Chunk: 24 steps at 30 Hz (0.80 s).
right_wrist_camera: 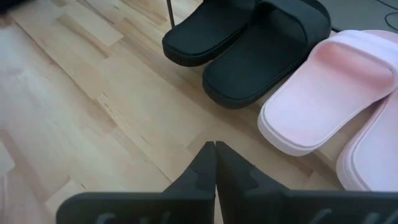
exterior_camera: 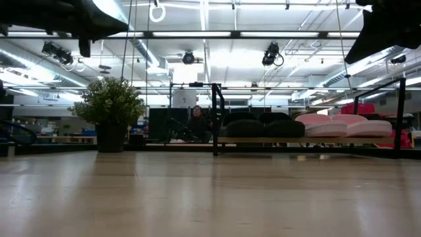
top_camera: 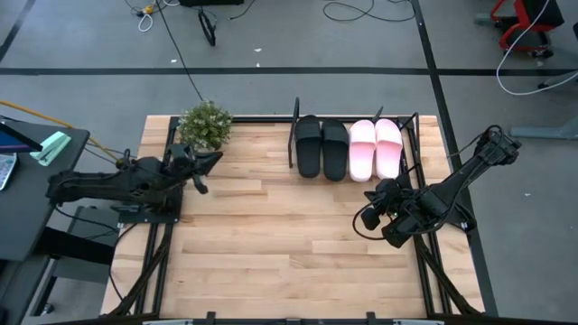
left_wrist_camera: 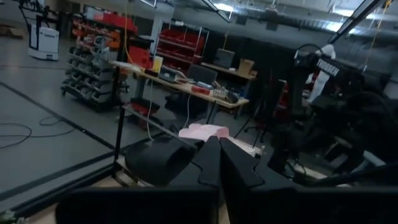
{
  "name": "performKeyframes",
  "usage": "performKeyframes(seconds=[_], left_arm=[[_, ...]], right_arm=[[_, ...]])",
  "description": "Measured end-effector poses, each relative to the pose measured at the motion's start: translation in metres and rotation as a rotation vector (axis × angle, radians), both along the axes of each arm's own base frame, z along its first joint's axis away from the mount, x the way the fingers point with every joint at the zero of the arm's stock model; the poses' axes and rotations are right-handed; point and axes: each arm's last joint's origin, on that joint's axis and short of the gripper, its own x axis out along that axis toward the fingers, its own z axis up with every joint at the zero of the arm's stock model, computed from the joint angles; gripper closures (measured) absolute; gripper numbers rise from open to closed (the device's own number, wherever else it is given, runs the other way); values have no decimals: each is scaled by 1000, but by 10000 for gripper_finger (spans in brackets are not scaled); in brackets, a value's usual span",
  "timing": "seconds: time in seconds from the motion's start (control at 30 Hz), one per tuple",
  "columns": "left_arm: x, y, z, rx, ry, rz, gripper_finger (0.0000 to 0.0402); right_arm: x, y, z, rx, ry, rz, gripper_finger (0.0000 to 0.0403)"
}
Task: Pick and place slides into the shelf
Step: Return to Home Position
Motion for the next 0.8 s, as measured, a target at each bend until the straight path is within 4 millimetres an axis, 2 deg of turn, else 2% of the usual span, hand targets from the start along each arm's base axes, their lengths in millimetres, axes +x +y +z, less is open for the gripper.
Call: performKeyframes(seconds=[0.47,0.7,0.8], left_arm=[[-20,0,1,34,-33,-4,397],[-24,-2,-31,5,-264,-74,397],[-25,-2,-39,-2,-312,-92,397]], right_arm=[[0,0,0,26,-19,-26,395],[-1,1,-1,71,15,-17,395],[-1,1,-2,86,26,-14,395]])
